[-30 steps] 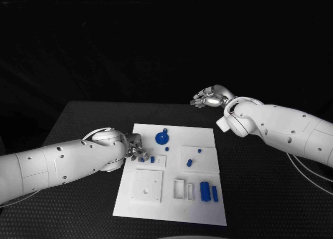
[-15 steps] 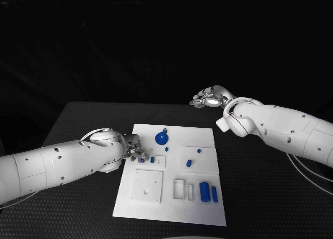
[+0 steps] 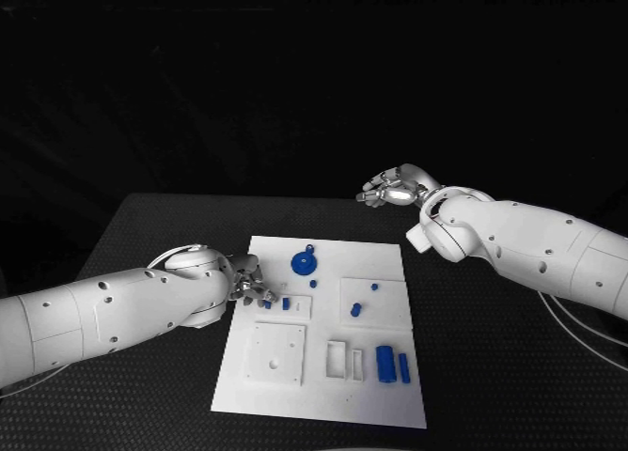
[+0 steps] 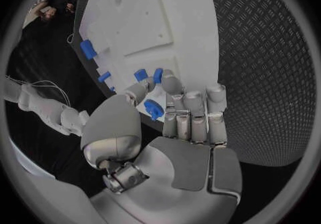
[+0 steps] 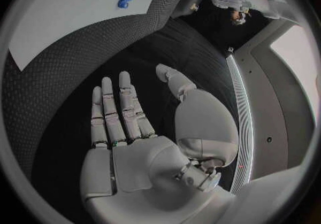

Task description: Assemble the parts on the task board

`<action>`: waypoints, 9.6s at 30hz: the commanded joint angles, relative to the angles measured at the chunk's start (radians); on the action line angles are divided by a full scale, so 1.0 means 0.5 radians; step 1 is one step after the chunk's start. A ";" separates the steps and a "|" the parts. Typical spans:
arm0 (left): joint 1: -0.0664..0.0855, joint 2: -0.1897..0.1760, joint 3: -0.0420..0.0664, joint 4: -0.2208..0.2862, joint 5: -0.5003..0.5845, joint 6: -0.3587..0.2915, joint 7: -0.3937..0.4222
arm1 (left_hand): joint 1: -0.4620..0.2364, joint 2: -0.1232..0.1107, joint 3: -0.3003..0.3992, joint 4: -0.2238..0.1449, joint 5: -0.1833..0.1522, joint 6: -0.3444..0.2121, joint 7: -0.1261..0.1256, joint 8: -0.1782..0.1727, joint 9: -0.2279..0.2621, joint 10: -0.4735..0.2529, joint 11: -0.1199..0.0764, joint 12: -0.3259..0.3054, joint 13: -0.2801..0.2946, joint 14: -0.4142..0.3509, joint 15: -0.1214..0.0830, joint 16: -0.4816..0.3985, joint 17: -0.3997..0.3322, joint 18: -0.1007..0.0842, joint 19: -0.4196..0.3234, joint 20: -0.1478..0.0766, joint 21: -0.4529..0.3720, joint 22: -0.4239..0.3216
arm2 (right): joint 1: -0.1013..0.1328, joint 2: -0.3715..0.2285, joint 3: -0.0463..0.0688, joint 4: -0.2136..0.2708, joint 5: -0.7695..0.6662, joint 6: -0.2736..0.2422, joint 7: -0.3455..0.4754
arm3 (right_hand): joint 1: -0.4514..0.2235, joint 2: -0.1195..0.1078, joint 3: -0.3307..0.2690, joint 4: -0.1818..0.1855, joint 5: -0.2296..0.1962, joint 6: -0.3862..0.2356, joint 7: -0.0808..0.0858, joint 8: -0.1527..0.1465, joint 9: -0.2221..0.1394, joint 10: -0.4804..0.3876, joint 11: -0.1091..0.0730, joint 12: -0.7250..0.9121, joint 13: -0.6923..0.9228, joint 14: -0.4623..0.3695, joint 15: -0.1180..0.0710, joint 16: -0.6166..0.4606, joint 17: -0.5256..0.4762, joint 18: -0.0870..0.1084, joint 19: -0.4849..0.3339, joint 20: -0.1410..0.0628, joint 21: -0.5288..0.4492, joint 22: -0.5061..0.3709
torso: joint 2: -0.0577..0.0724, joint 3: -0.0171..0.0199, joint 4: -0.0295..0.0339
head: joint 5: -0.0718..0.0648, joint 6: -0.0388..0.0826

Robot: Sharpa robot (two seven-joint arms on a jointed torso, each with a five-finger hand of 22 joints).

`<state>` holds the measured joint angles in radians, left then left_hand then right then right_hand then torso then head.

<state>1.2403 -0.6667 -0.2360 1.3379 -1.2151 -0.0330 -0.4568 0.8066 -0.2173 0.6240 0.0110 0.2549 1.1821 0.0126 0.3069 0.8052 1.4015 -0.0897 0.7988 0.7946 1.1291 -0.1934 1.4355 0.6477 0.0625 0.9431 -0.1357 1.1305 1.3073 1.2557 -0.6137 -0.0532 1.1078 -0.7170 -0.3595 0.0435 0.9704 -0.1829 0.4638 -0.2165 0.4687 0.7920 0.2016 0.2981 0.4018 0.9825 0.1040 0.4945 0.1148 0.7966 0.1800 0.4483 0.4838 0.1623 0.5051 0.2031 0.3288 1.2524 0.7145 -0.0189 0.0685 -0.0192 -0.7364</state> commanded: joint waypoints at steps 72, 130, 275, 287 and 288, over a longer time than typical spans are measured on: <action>-0.063 0.378 0.005 -0.359 -0.296 -0.517 0.957 | 0.748 -0.036 -0.028 -0.444 -0.366 -0.540 0.194 -0.210 -0.350 -0.481 0.371 -1.438 -0.824 -0.368 0.365 -0.606 -0.141 -0.027 -0.364 0.052 -0.505 -0.043 | -0.009 0.007 0.001 -0.001 0.001 0.030 0.015 | -0.007 0.002 0.000 0.006 0.013 0.016 0.006 0.012 -0.004 -0.185 0.108 0.017 -0.013 -0.021 0.001 0.016 -0.007 -0.009 -0.008 0.002 -0.023 0.010 | 0.009 0.0005 -0.007 | -0.067 0.045; -0.139 0.509 -0.003 -0.529 -0.482 -0.313 0.918 | 0.849 0.156 0.001 -0.498 -0.304 -0.390 0.228 -0.135 -0.443 -0.373 0.335 -1.443 -0.912 -0.153 0.321 -0.461 -0.046 0.007 -0.208 0.011 -0.475 0.013 | -0.008 0.013 0.001 0.015 0.001 0.038 0.015 | -0.008 0.005 -0.003 0.007 0.013 0.017 0.006 0.014 -0.006 -0.185 0.108 0.022 -0.021 -0.021 0.001 0.019 -0.011 -0.008 -0.005 0.003 -0.031 0.016 | 0.003 0.0013 -0.004 | -0.105 0.026; -0.108 0.078 0.140 -0.244 -0.360 -0.377 0.887 | 0.807 0.242 -0.006 -0.516 -0.149 -0.185 0.155 -0.039 -0.476 -0.108 0.247 -1.422 -0.934 0.039 0.233 -0.400 -0.010 0.009 -0.053 -0.067 -0.442 0.033 | -0.012 -0.030 0.001 0.021 0.001 0.037 0.018 | -0.005 0.009 -0.006 0.003 0.012 0.019 0.004 0.020 -0.011 -0.185 0.106 0.032 -0.043 -0.024 0.001 0.027 -0.021 -0.005 0.002 0.004 -0.054 0.031 | 0.003 0.0001 -0.003 | -0.060 0.031; -0.108 0.079 0.141 -0.238 -0.359 -0.392 0.883 | 0.806 0.243 -0.005 -0.516 -0.148 -0.184 0.154 -0.039 -0.477 -0.106 0.246 -1.423 -0.935 0.041 0.232 -0.399 -0.009 0.009 -0.050 -0.068 -0.441 0.033 | -0.013 -0.029 0.001 0.021 0.001 0.040 0.018 | -0.005 0.009 -0.006 0.002 0.012 0.019 0.004 0.020 -0.012 -0.185 0.106 0.033 -0.044 -0.024 0.001 0.027 -0.022 -0.005 0.003 0.005 -0.056 0.032 | 0.003 0.0015 -0.006 | -0.060 0.033; -0.108 0.079 0.141 -0.238 -0.359 -0.392 0.882 | 0.807 0.243 -0.005 -0.516 -0.148 -0.184 0.154 -0.039 -0.477 -0.106 0.246 -1.423 -0.935 0.041 0.232 -0.398 -0.009 0.009 -0.050 -0.068 -0.441 0.033 | -0.013 -0.030 0.001 0.021 0.001 0.039 0.018 | -0.005 0.009 -0.006 0.002 0.012 0.019 0.004 0.020 -0.012 -0.185 0.106 0.033 -0.045 -0.024 0.001 0.027 -0.022 -0.005 0.003 0.005 -0.056 0.032 | 0.003 0.0019 -0.005 | -0.060 0.034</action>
<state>1.1863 -0.6285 -0.1664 1.2159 -1.3993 -0.2165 -0.0182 1.2102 -0.1057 0.6156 -0.2485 0.1768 1.0810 0.0860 0.2838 0.5660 1.3434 0.0336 0.0879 0.3265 1.1439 -0.0783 1.2314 0.6417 0.0526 0.9121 -0.1217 0.9059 1.3079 1.2496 -0.6290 -0.0531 1.1178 -0.7154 -0.3512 0.0446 0.9704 -0.1829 0.4639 -0.2165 0.4725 0.7921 0.2014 0.3016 0.3970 0.9792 0.1073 0.5061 0.0939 0.7915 0.1783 0.4561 0.4742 0.1622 0.5051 0.2031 0.3055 1.2672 0.7157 -0.0186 0.0662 -0.0495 -0.7193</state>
